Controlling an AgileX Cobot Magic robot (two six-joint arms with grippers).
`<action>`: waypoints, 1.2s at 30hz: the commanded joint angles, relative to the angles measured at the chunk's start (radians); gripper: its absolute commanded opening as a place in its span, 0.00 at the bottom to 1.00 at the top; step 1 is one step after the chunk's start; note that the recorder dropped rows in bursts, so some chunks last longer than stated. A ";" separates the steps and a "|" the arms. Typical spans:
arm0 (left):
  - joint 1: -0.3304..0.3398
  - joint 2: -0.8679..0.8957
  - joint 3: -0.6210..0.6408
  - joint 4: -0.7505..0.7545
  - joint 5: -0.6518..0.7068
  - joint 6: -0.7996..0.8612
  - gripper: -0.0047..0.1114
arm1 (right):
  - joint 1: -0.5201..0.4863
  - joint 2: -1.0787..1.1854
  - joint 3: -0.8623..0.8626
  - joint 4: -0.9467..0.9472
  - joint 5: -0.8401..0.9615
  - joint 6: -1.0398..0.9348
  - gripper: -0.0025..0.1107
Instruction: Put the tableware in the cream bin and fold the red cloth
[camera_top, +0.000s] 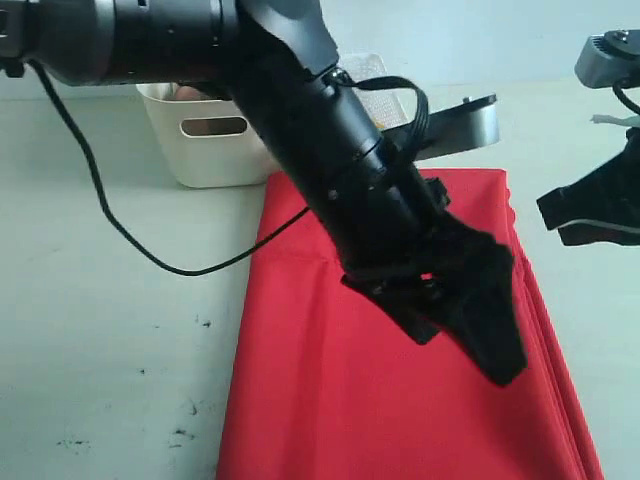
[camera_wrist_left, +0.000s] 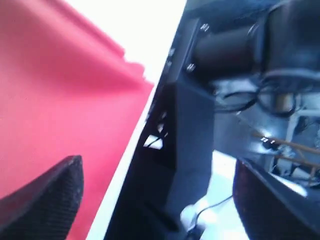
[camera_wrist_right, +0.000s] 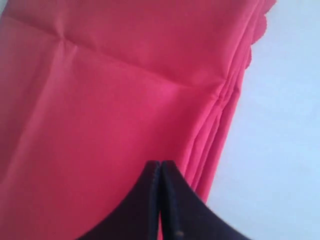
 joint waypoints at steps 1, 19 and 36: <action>0.011 -0.079 0.115 0.138 0.001 -0.039 0.71 | -0.002 0.067 -0.006 0.157 -0.058 -0.074 0.02; 0.255 -0.587 0.388 0.620 -0.265 -0.431 0.04 | 0.185 0.603 -0.093 0.340 -0.334 -0.218 0.02; 0.269 -1.003 0.490 0.952 -0.365 -0.676 0.04 | 0.185 0.748 -0.174 -0.058 -0.285 0.190 0.02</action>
